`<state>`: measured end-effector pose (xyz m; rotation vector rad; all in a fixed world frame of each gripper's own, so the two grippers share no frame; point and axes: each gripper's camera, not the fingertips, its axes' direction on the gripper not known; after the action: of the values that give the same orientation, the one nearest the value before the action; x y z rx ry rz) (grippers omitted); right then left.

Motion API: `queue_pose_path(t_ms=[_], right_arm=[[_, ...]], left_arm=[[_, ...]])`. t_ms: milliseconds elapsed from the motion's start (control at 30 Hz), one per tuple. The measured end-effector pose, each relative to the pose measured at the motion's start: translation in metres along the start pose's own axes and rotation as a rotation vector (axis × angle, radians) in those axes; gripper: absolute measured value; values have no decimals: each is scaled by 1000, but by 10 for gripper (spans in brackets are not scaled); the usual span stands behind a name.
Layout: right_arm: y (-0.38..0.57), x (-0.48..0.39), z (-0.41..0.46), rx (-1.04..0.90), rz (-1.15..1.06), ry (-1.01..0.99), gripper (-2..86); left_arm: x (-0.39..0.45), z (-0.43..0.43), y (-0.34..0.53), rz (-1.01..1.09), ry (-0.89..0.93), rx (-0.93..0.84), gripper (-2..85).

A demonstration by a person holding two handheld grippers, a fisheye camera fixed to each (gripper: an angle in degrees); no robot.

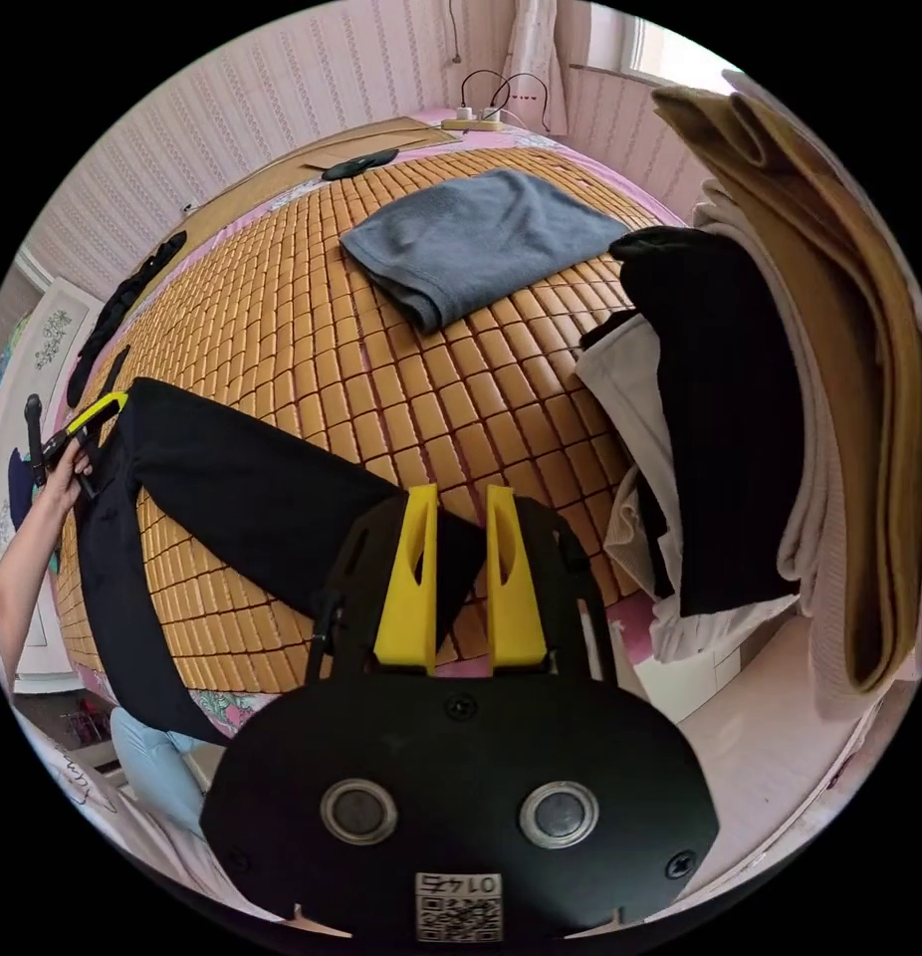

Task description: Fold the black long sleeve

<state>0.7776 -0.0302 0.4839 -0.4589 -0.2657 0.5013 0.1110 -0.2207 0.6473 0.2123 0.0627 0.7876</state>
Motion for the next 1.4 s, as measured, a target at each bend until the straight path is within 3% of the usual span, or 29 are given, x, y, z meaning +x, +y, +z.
queue_pose_path(t_ms=[100,300,433,667,833,933,1033,1200,1300,1400], right_arm=[[18,-13,2,13,-35,-88,71],[32,-45,46,-66,-101,-113,58],[28,-43,63,-59,-65,-163,31],[26,-55,100,-20,-64,-197,-2],[26,-74,110,9,-3,-179,83],[23,-117,108,23,-99,-113,105],[7,-184,119,14,-257,-175,103],[-51,-381,165,-36,-667,-444,92],[-81,-513,192,-63,-853,-565,86],[-105,-638,227,-65,-958,-535,83]], left_arm=[[-10,-15,-9,-34,63,34,61],[7,14,-16,-7,92,-161,85],[3,-1,-20,-26,139,-154,16],[-3,-32,-16,9,90,-123,31],[-47,-133,22,-13,124,95,43],[-98,-210,81,-83,81,198,42],[-160,-262,154,-199,-9,148,35],[-233,-300,261,-411,-12,-30,6],[-237,-336,315,-463,9,34,-1],[-225,-376,361,-457,-3,100,-5]])
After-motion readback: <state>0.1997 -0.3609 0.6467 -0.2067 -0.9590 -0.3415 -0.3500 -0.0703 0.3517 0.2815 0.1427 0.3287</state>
